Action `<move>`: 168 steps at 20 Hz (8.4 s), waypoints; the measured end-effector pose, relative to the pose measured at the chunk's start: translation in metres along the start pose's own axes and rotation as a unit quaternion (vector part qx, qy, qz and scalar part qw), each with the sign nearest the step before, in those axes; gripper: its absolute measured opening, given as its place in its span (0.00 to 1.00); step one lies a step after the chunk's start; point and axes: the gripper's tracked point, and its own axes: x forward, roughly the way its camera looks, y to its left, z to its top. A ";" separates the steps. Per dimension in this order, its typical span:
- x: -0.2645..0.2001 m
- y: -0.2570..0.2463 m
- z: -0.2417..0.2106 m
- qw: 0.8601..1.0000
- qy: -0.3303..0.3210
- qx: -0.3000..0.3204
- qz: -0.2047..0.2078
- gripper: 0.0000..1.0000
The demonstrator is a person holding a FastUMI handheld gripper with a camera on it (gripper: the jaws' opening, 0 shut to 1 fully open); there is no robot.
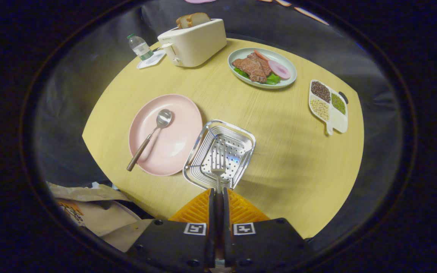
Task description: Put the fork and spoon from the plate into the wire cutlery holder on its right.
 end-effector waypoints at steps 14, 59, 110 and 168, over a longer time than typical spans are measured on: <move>-0.033 0.047 0.077 0.960 -0.269 0.063 -0.045 0.98; 0.096 0.175 0.033 0.966 -0.221 0.014 -0.134 0.05; -0.042 0.020 0.020 0.984 -0.150 0.008 -0.095 0.86; -0.245 0.095 0.066 0.731 -0.640 0.130 -0.198 0.98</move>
